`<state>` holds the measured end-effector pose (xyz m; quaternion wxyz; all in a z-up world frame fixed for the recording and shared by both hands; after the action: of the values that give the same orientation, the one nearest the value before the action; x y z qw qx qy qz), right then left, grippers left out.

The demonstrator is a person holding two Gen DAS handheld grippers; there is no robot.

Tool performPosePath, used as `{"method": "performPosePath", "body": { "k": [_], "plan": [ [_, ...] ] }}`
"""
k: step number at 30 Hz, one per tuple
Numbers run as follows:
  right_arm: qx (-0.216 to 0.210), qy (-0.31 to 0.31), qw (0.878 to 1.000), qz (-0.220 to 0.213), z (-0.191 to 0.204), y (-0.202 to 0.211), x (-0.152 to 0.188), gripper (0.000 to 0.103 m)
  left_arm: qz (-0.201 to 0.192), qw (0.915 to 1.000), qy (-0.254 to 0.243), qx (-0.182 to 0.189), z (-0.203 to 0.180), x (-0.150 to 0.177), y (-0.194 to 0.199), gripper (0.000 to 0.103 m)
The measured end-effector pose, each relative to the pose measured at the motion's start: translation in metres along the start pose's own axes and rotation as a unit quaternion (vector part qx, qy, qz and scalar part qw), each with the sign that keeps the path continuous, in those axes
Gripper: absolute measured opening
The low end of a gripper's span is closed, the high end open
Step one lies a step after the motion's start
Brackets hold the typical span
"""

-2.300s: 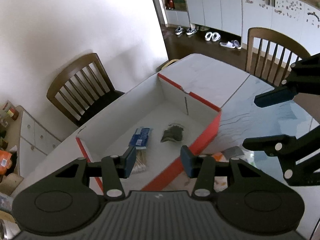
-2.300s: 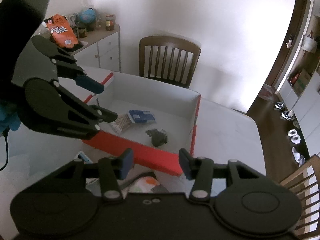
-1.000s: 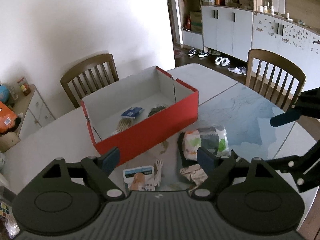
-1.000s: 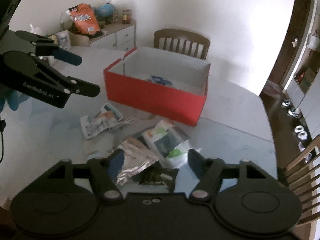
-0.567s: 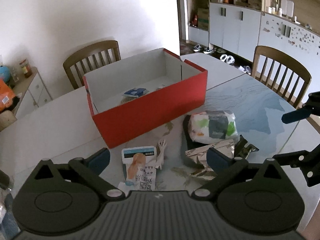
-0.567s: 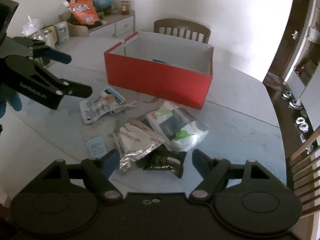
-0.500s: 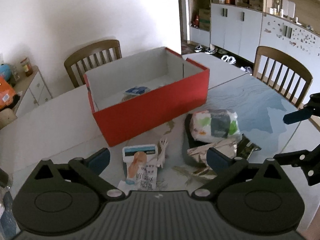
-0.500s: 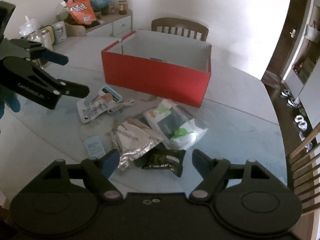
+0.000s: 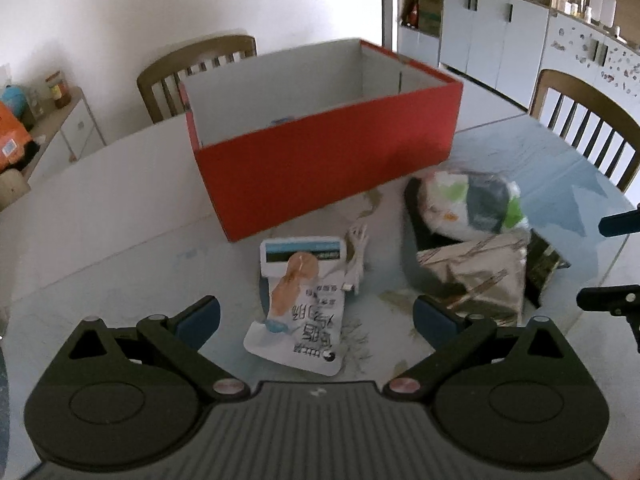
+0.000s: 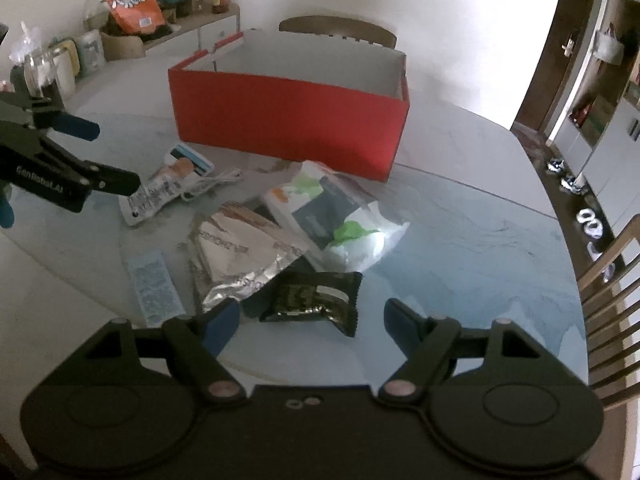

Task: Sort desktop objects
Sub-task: 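Withdraw both tools from the red box toward the items on the table, then grasp the white printed pouch with the left tool while the right tool grasps the black snack bag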

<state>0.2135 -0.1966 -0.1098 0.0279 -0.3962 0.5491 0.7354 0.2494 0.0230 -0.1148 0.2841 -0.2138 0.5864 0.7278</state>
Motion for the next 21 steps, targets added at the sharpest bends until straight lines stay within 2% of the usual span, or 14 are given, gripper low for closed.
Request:
{"method": "performPosePath", "body": {
  "k": [10,21],
  "plan": [
    [0.004,-0.005,1.0,0.013,-0.002,-0.025,0.008,0.078,0.013,0.9999,-0.006,-0.006,0.01,0.013,-0.038,0.103],
    [0.007,-0.014,1.0,0.025,-0.006,-0.049,0.006,0.077,0.006,0.9999,-0.01,-0.002,0.011,0.016,-0.06,0.103]
  ]
}}
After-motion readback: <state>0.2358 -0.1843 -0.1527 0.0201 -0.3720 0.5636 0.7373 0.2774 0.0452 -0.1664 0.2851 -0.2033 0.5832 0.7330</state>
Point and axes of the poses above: each gripper's, at about its wrist camera, not at the fingertips, and y roughly against the way its jaws point, z to its left, x to its underside, the point moved 10 cm from there along -y, roughly the way its jaws point, and after that the axes turned 10 degrees about -x, right-handed, at the moved point
